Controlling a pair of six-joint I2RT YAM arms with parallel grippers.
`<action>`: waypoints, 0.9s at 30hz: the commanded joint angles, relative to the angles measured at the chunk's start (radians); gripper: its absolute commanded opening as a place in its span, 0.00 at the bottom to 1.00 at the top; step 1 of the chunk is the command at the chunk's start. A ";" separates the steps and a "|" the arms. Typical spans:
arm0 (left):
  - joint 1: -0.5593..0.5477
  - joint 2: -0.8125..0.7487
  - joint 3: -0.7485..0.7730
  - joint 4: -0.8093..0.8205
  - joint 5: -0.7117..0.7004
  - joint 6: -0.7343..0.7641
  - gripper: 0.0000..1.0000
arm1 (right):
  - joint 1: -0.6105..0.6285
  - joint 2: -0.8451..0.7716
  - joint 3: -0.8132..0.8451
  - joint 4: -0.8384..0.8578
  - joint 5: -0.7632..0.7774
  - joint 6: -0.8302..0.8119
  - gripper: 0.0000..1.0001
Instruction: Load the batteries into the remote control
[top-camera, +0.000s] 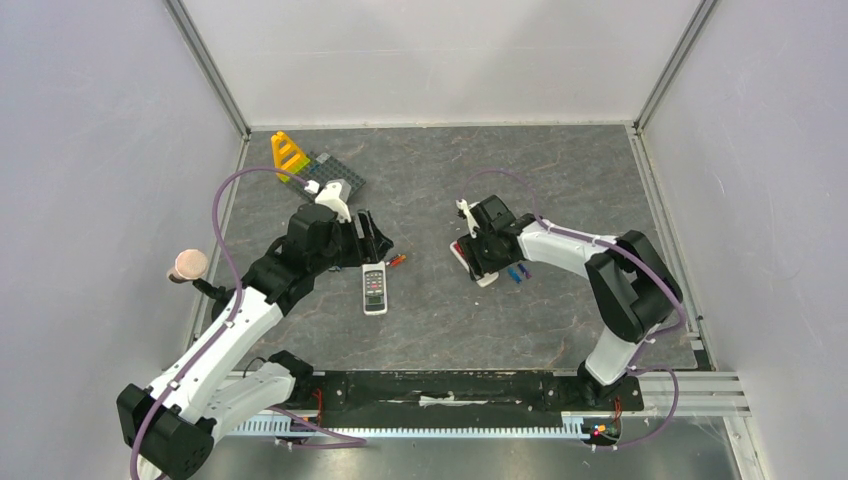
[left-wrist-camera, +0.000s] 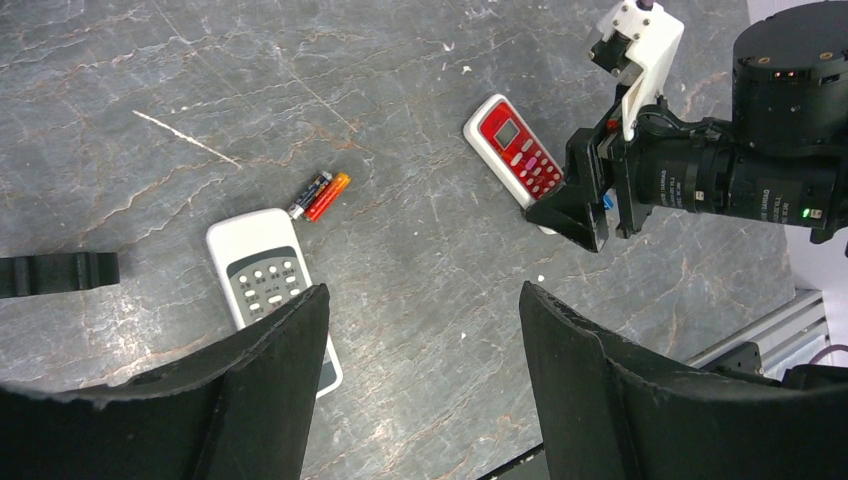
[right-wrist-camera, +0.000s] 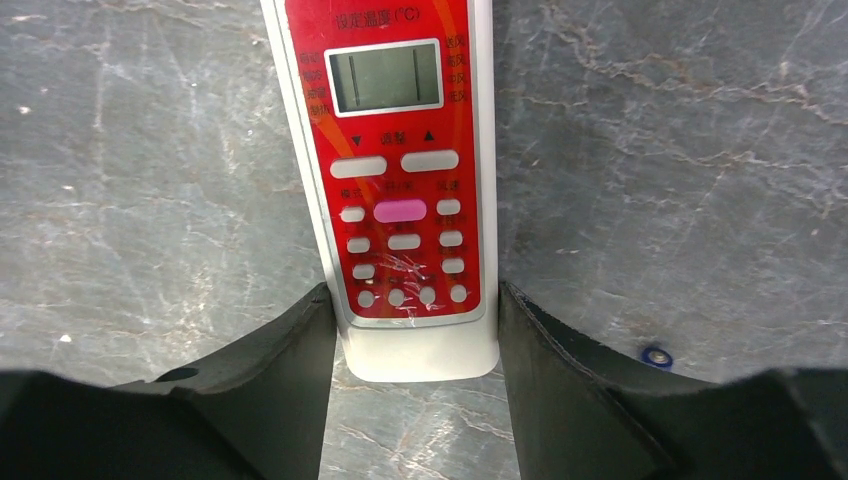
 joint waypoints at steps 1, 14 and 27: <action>-0.002 -0.014 -0.005 0.064 0.023 0.030 0.75 | 0.005 -0.072 -0.048 0.074 -0.087 0.058 0.35; -0.002 -0.175 -0.101 0.325 0.255 -0.038 0.76 | 0.005 -0.376 -0.163 0.524 -0.544 0.522 0.33; -0.003 -0.182 0.087 0.441 0.432 -0.194 0.81 | 0.053 -0.511 -0.188 1.033 -0.836 0.967 0.33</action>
